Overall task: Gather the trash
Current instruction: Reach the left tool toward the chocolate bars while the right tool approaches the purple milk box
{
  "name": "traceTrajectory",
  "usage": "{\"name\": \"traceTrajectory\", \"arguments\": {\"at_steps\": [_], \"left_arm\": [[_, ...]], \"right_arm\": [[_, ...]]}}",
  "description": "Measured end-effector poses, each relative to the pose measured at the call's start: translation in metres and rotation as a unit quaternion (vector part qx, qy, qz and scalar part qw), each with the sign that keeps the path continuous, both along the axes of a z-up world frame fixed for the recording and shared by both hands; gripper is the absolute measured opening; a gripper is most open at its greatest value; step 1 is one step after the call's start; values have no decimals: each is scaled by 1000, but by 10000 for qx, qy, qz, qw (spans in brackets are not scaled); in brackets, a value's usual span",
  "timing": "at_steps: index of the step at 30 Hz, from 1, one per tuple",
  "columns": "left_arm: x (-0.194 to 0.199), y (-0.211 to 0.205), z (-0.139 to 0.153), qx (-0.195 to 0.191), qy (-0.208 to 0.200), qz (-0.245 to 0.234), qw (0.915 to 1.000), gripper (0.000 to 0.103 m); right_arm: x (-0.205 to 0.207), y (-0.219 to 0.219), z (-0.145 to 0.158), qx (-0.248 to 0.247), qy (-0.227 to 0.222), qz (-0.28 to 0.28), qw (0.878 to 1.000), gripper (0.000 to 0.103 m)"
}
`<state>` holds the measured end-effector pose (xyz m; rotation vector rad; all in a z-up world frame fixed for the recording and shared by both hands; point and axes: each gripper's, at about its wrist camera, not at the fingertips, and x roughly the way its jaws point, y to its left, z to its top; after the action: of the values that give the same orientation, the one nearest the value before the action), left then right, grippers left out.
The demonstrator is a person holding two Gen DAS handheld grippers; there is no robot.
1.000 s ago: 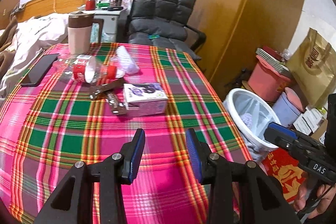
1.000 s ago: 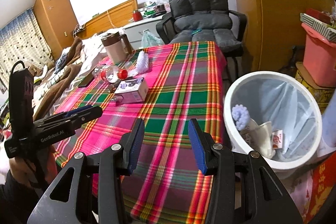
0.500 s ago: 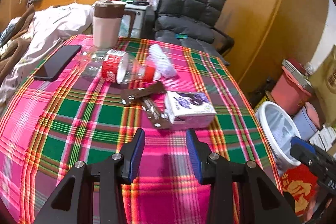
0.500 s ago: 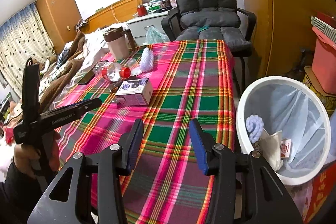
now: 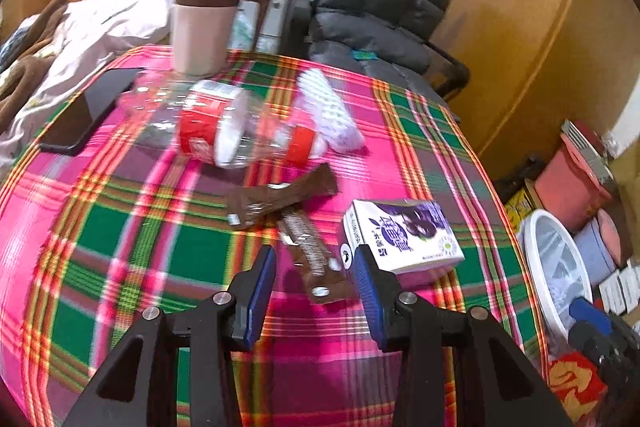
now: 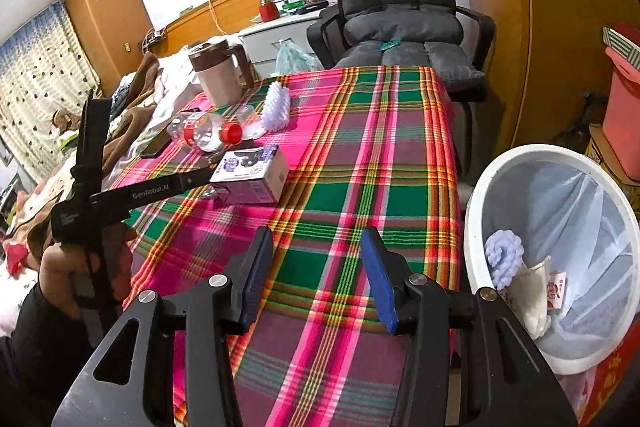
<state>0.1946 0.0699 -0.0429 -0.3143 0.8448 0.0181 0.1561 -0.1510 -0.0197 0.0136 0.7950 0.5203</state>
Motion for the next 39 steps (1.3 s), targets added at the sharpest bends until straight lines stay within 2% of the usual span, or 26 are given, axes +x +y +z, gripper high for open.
{"name": "traceTrajectory", "arguments": {"at_steps": [8, 11, 12, 13, 16, 21, 23, 25, 27, 34, 39], "left_arm": [[2, -32, -2, 46, -13, -550, 9985, 40], [1, -24, -2, 141, -67, -210, 9997, 40], [1, -20, -4, 146, -27, -60, 9999, 40], [4, -14, -7, 108, 59, 62, 9999, 40], [9, -11, -14, 44, 226, 130, 9997, 40], [16, -17, -14, -80, 176, 25, 9998, 40], [19, -22, -12, -40, 64, -113, 9999, 33], [23, -27, -13, -19, 41, -282, 9996, 12], [20, -30, -14, 10, -22, -470, 9989, 5], [11, -45, -10, -160, -137, -1075, 9940, 2], [13, -30, 0, -272, -278, -734, 9965, 3]], "right_arm": [[6, -6, -2, 47, 16, -194, 9998, 48], [6, -7, -2, 43, -8, -190, 9998, 50], [6, -7, -2, 49, -14, -191, 9998, 57], [6, -7, -2, 64, -23, -191, 9998, 61], [8, -6, -3, 87, -10, -191, 9998, 61], [8, -3, -3, 60, 10, -127, 9999, 61], [8, -2, -4, 42, 44, -101, 9999, 61], [8, -2, -5, 33, 72, -101, 9999, 61], [7, -4, -5, 35, 81, -130, 9999, 61], [10, -11, -6, 81, 96, -248, 9996, 61], [10, -14, -7, 125, 111, -289, 9994, 61]]}}
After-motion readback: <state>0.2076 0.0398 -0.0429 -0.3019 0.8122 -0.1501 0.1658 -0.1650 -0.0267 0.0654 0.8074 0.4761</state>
